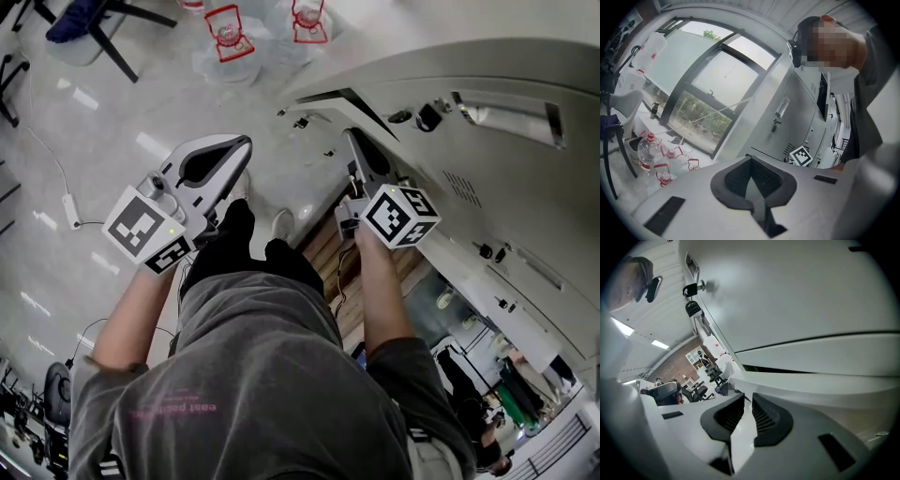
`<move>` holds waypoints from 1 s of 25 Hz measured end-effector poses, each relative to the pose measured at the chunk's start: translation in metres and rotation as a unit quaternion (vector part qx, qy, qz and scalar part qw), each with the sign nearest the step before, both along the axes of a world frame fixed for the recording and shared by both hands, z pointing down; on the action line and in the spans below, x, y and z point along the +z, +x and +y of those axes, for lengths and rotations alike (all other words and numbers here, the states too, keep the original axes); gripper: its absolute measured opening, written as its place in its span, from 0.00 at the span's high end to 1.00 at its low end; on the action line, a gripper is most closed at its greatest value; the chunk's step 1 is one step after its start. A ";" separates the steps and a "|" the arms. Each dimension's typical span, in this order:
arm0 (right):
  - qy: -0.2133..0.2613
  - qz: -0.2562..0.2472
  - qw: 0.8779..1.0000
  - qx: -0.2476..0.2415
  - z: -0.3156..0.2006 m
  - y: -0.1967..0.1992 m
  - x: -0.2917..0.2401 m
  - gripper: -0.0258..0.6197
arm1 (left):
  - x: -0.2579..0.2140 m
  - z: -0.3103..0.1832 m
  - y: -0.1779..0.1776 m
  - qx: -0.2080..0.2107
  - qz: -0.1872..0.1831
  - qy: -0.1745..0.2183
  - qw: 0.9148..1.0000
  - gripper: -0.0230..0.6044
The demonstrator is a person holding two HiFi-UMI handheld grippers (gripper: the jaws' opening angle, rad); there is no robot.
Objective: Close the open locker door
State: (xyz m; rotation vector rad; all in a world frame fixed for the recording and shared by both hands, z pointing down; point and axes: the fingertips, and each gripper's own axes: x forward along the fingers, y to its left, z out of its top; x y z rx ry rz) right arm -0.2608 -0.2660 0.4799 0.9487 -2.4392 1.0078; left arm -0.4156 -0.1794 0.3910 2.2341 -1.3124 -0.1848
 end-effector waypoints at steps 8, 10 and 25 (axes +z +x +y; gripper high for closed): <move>0.002 0.004 1.000 0.007 -0.012 -0.001 0.001 0.87 | 0.002 -0.009 -0.005 0.001 0.001 -0.002 1.000 0.94; 0.002 0.004 1.000 0.010 -0.014 -0.001 0.001 0.87 | 0.002 -0.011 -0.005 0.002 0.001 -0.002 1.000 0.94; 0.006 0.010 1.000 0.026 -0.026 0.002 0.003 0.87 | 0.004 -0.020 -0.004 0.009 0.004 -0.006 1.000 0.94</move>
